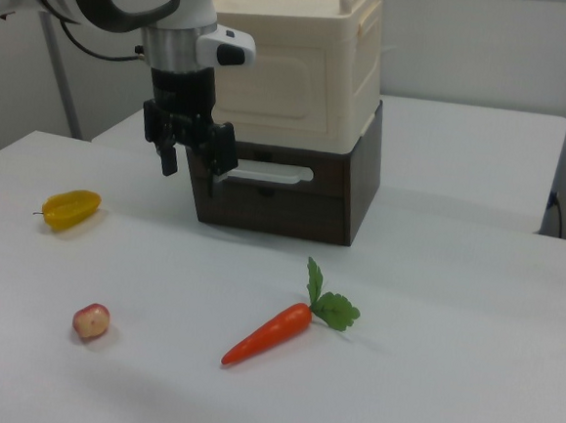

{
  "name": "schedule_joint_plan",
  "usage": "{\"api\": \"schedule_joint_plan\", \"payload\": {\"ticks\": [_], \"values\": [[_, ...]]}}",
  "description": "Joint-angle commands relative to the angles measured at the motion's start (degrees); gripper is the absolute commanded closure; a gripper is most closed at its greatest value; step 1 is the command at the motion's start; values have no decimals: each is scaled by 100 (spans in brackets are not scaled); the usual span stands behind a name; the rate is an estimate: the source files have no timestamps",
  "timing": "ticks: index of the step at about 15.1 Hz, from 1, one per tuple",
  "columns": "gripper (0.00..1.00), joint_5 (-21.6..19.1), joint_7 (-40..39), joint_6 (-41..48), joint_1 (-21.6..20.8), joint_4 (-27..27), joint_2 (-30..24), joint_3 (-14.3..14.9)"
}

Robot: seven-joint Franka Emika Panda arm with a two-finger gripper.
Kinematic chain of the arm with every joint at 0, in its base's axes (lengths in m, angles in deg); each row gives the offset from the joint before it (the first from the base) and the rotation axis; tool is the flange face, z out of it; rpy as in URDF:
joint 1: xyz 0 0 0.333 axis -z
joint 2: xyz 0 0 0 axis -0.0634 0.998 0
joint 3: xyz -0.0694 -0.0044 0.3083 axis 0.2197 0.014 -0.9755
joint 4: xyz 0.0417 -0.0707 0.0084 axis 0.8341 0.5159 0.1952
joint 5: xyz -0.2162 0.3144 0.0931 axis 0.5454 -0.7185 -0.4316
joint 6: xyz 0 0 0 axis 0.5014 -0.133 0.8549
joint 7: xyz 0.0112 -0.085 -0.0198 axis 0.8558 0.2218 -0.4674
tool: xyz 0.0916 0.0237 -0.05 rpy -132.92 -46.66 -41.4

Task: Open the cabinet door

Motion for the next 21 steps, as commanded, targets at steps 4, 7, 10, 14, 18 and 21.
{"api": "schedule_joint_plan", "payload": {"ticks": [4,7,10,14,18,21], "values": [[0,-9,46,94,-32,15,-56,-8],[0,-140,37,76,-23,15,-38,-8],[0,-290,37,-81,-14,15,-12,1],[0,-413,125,-415,-14,15,-3,1],[0,-535,230,-635,-58,7,59,-43],[0,-983,169,-986,-84,-46,58,-78]]}}
